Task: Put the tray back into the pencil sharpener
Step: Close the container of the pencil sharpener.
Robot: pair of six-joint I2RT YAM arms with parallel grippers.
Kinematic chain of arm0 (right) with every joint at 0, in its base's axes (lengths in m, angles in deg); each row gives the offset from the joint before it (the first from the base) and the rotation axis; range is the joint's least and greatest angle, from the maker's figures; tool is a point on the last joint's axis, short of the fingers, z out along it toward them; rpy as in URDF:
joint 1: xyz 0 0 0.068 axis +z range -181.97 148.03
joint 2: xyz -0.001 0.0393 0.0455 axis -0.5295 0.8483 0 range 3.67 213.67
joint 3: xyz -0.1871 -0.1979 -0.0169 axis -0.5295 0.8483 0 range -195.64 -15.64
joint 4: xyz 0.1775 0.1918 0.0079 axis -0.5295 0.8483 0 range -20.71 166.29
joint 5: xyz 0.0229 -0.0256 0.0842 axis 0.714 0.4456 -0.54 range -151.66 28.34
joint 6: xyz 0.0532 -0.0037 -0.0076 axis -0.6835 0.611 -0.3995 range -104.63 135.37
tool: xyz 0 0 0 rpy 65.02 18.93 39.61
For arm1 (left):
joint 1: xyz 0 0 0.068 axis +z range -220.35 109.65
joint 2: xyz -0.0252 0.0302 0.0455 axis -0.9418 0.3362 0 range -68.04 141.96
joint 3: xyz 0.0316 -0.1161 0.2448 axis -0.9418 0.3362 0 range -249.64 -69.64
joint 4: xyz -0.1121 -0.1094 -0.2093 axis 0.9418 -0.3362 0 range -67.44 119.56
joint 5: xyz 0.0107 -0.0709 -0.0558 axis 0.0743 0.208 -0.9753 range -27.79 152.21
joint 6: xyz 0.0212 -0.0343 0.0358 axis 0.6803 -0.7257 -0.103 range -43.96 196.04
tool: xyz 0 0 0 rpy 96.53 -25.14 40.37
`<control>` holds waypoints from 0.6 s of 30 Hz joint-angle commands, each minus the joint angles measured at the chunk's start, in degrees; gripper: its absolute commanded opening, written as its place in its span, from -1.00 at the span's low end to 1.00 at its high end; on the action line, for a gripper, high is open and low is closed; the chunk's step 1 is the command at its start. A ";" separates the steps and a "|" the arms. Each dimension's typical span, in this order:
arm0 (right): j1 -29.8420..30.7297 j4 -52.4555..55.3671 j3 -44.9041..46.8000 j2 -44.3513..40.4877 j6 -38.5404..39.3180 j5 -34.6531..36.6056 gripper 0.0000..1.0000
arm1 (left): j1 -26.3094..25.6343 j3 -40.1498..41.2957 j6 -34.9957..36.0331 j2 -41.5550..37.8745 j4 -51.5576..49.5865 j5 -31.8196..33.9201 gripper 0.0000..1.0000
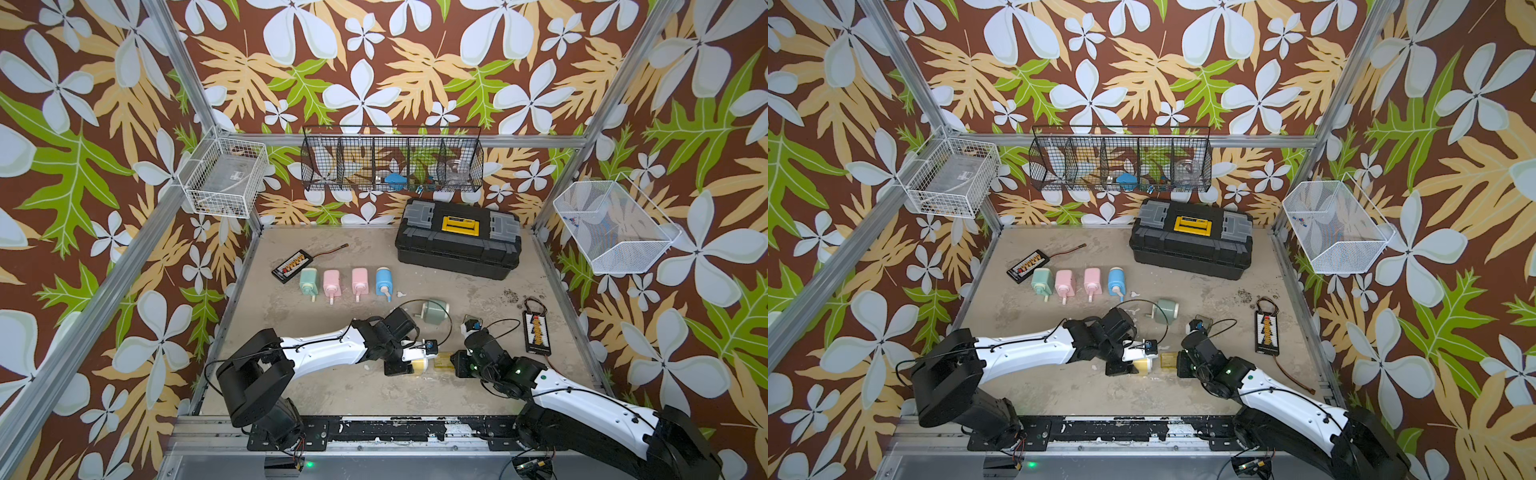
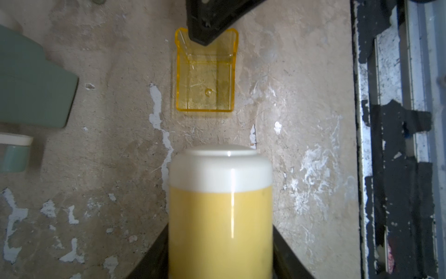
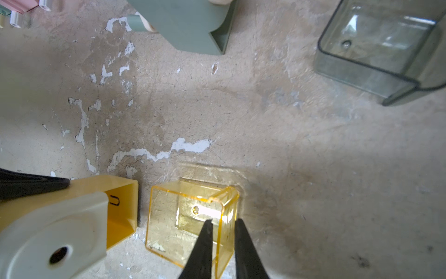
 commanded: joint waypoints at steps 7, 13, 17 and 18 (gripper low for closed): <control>-0.04 -3.36 -0.07 1.79 0.20 -1.57 -0.74 | 0.04 -1.66 -3.81 1.73 1.17 -1.33 -0.09; 0.01 -5.07 -0.71 4.21 -0.07 -3.50 -0.78 | -0.05 -0.40 -6.43 1.20 4.85 -0.48 -0.10; 0.10 -5.52 -1.70 6.72 -0.03 -5.26 -0.80 | -0.06 0.35 -6.97 0.60 6.15 0.25 -0.10; 0.04 -5.73 -1.82 7.20 -0.19 -5.39 -0.81 | -0.10 0.29 -6.88 0.68 6.02 0.23 -0.10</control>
